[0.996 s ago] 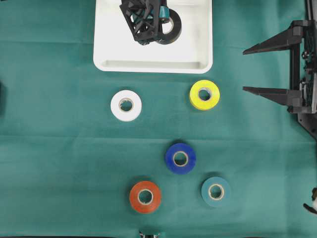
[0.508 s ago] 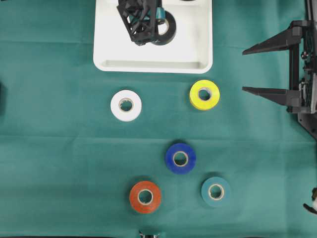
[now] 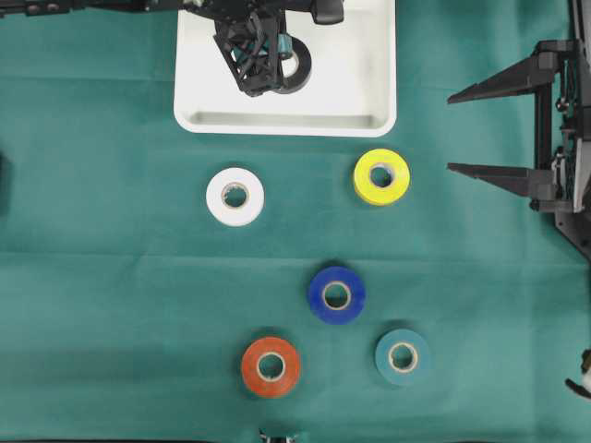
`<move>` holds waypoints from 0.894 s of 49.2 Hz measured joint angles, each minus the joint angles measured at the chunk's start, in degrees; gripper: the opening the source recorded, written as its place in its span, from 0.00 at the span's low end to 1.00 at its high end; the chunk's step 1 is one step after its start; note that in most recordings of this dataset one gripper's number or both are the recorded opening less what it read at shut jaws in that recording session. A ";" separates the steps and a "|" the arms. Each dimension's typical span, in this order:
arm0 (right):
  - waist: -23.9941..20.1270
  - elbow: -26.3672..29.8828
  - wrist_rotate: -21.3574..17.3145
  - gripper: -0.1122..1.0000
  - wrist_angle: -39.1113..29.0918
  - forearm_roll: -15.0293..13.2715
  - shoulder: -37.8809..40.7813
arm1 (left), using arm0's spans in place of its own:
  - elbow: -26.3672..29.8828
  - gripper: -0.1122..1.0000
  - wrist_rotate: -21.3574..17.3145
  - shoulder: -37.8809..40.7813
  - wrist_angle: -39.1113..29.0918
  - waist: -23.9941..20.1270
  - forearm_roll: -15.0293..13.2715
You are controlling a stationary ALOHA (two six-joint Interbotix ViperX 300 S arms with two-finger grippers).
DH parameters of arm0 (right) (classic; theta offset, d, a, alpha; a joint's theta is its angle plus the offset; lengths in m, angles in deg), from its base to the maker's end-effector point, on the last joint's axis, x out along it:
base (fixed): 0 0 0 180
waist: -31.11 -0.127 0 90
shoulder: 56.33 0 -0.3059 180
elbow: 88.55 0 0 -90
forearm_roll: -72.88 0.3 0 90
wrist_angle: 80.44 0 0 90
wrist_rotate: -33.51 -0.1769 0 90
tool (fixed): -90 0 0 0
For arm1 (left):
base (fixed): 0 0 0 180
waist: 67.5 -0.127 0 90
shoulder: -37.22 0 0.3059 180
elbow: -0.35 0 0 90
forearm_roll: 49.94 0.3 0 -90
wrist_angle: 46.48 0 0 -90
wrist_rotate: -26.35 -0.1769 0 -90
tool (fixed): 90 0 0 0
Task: Pick up the tape from a random location and place it into the white case.
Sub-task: 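Lower the black tape into the tray and open the left gripper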
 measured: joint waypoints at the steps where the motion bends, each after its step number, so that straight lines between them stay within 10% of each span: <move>1: 0.00 -0.09 0.00 0.92 -0.09 0.00 0.00 | -0.18 0.27 0.00 0.44 0.35 -0.18 0.09; 44: 0.18 0.00 0.00 0.92 0.00 0.00 0.09 | -1.23 0.27 -2.55 7.56 7.47 -2.02 -0.18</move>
